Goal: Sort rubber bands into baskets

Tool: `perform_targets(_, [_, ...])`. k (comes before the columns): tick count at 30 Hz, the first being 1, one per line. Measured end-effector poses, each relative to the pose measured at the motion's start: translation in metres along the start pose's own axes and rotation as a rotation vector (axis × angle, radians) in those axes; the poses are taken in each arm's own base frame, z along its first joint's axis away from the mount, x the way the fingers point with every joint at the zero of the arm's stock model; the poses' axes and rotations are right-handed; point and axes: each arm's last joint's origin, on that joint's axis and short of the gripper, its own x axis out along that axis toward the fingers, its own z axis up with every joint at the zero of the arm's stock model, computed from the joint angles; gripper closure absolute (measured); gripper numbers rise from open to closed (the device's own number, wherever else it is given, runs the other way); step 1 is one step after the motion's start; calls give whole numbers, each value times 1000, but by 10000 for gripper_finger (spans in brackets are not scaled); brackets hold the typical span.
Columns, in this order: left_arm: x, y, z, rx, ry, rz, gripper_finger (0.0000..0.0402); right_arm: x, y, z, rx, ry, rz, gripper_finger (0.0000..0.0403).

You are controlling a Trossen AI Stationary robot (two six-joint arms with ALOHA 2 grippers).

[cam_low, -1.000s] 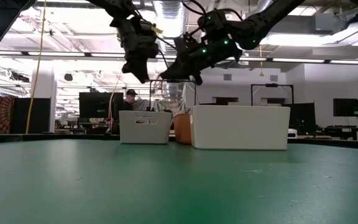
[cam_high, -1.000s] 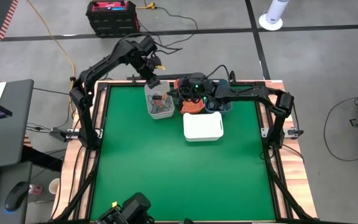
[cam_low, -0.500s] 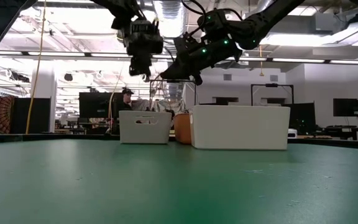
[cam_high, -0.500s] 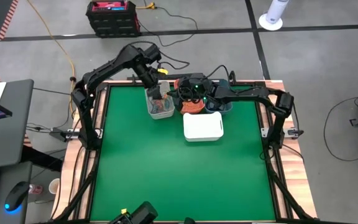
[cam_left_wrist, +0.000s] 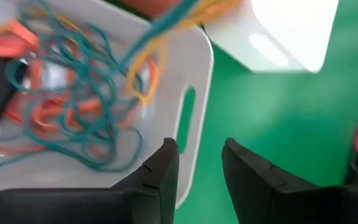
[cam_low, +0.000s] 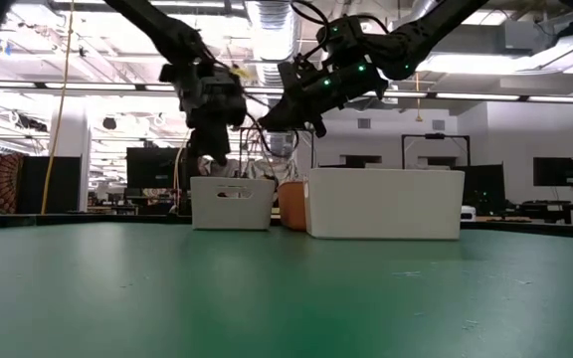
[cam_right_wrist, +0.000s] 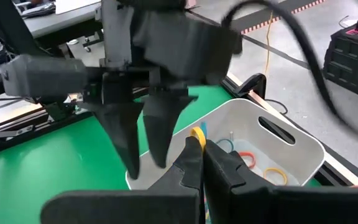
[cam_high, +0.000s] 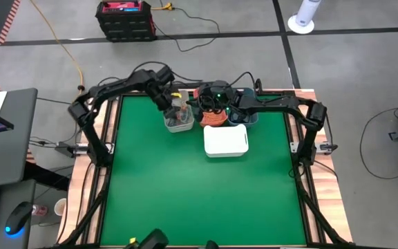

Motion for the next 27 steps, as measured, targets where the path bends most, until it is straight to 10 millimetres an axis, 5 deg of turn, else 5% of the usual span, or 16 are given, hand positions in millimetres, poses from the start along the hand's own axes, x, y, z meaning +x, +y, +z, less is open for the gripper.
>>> perform_targets(9, [-29, -14, -4, 33, -339, 182, 294, -1, -2, 2, 0, -9, -3, 374])
perform_targets(21, [4, -16, -20, 87, -393, 179, 294, -1, -2, 3, 78, -18, 0, 374])
perform_targets(27, [5, -15, -17, 139, -426, 281, 294, -1, -1, 3, 86, -17, 4, 374])
